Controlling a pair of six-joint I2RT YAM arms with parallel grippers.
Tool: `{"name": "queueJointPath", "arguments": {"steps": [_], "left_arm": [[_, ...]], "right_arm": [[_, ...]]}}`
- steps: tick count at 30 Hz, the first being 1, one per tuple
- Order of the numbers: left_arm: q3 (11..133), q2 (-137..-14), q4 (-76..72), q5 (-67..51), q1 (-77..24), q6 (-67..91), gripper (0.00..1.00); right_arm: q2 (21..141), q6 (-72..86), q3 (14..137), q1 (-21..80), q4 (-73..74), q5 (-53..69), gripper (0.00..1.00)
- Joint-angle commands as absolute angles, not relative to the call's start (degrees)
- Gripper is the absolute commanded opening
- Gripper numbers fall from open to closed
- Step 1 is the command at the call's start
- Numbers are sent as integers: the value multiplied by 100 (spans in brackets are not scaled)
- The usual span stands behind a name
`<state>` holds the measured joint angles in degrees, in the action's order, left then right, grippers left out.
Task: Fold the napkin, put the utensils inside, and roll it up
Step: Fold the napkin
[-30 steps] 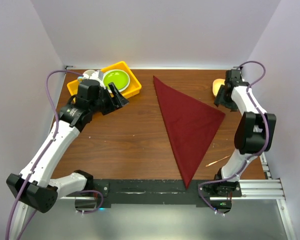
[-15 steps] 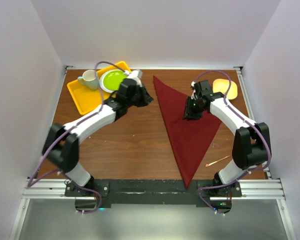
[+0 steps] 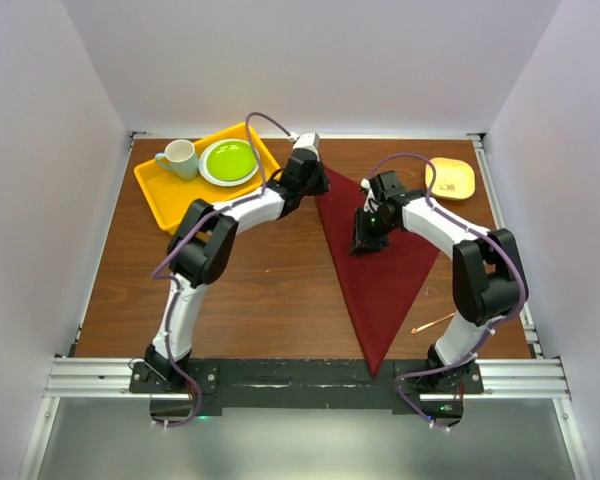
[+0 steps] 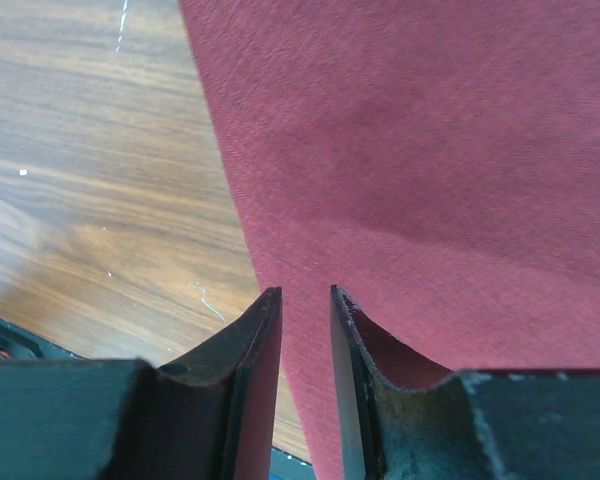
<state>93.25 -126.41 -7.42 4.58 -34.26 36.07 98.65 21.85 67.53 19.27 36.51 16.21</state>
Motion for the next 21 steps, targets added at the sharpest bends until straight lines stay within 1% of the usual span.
{"name": "queueJointPath", "arguments": {"steps": [1, 7, 13, 21], "left_arm": [[10142, -13156, -888, 1202, -3428, 3252, 5], [10573, -13728, -695, 1354, -3314, 3313, 1], [10652, -14009, -510, 1345, -3164, 3559, 1], [10722, -14256, -519, 1257, -2910, 3753, 1]], "right_arm": [[9905, 2136, 6776, 2127, 3498, 1732, 29], [10116, 1899, 7144, 2162, 3770, 1169, 29], [10274, 1977, 7400, 2153, 3911, 941, 29], [10283, 1943, 7339, 2162, 3902, 835, 30]]}}
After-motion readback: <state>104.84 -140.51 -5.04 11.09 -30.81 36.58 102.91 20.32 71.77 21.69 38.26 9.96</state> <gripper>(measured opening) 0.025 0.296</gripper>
